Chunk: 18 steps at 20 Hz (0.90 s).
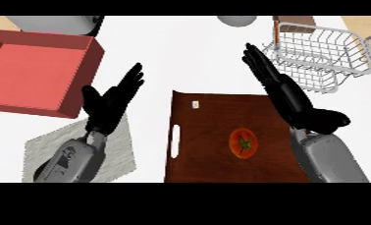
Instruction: Pick the tomato from the tray and place it in the tiered basket
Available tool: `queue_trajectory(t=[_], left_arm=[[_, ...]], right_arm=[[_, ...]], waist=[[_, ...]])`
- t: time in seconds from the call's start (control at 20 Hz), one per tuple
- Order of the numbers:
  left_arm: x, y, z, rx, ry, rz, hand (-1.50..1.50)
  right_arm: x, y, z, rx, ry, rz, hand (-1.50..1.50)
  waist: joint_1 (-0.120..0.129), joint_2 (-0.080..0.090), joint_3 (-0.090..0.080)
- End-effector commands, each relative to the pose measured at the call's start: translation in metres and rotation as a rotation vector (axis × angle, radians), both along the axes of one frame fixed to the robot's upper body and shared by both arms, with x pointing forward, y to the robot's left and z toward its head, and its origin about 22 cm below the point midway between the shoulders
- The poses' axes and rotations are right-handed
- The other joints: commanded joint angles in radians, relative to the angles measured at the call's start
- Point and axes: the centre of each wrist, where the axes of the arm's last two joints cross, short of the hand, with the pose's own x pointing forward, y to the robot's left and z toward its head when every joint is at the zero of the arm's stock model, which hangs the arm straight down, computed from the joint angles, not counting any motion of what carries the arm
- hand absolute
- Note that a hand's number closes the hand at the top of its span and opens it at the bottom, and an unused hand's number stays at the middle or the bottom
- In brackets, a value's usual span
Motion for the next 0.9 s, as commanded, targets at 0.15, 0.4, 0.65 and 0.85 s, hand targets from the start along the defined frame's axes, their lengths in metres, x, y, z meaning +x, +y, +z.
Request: queue_trajectory(t=[0.15,0.4,0.65,0.85], left_arm=[[0.007,0.018,0.021,0.122,-0.222,0.215,0.0],[-0.016,0.015,0.007,0.132,-0.258,0.259,0.0],[-0.006,0.009,0.021,0.126,-0.289,0.29,0.0],[-0.021,-0.003,0.002,0.142,-0.283,0.306,0.0]], right_arm=[[-0.001,-0.05,0.01,0.348,-0.167,0.026,1.5],[-0.016,-0.109,-0.051,0.493,0.014,-0.213,-1.5],[-0.035,-0.117,-0.064,0.628,0.034,0.292,-1.5],[-0.064,-0.181,-0.04,0.487,-0.065,0.315,-1.5]], waist=[[-0.049,-0.018,-0.006],[-0.026,-0.009,-0.007],[-0.04,-0.011,-0.007],[-0.061,-0.015,-0.009]])
